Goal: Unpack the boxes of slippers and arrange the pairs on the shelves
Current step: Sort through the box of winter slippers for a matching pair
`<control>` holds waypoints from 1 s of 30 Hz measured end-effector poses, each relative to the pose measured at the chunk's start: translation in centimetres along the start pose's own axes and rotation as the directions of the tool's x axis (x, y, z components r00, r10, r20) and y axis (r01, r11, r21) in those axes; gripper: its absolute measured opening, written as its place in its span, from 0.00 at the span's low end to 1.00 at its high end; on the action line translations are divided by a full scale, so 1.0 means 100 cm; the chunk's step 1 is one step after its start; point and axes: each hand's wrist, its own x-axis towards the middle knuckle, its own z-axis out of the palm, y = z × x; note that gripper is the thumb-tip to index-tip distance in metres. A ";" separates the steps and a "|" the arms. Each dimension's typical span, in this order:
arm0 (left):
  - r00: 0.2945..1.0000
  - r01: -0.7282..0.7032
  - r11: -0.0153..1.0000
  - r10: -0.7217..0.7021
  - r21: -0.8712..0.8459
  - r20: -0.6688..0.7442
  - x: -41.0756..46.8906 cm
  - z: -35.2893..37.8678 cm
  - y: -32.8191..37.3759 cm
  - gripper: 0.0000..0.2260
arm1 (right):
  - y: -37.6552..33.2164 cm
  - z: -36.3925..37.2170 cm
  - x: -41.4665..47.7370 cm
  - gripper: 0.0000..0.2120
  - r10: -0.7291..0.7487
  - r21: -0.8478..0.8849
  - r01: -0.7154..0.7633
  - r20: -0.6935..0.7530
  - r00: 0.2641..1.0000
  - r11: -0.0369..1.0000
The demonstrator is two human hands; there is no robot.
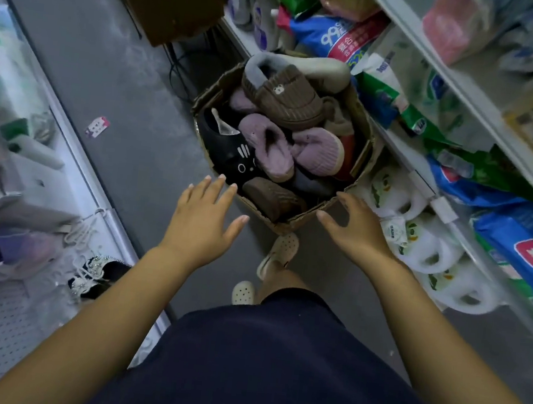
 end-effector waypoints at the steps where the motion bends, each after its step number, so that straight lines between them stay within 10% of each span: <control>1: 1.000 -0.009 1.000 0.009 0.000 0.024 0.013 0.000 0.004 0.37 | 0.001 -0.002 0.019 0.31 0.025 0.014 -0.025 0.004 1.000 1.000; 7: 0.974 -0.095 0.995 0.091 0.009 0.209 0.104 0.013 0.017 0.32 | 0.011 -0.008 0.133 0.38 0.245 0.184 -0.248 0.041 0.969 0.951; 13: 0.938 0.145 0.981 -0.096 -0.129 0.332 0.180 0.036 0.016 0.27 | 0.021 0.012 0.216 0.45 0.425 0.343 -0.446 0.139 0.894 0.826; 18: 0.923 0.350 0.849 -0.241 -0.396 0.299 0.239 0.049 -0.008 0.16 | 0.035 0.010 0.229 0.18 0.380 0.284 -0.397 0.117 0.918 0.873; 24: 0.901 0.405 0.831 -0.292 -0.382 0.321 0.300 0.058 -0.025 0.22 | 0.047 -0.022 0.201 0.14 0.345 0.394 -0.367 0.129 0.930 0.843; 30: 0.918 0.346 0.887 -0.254 -0.305 0.305 0.315 0.063 -0.024 0.15 | 0.059 -0.027 0.147 0.15 0.476 0.593 -0.533 0.269 0.837 0.604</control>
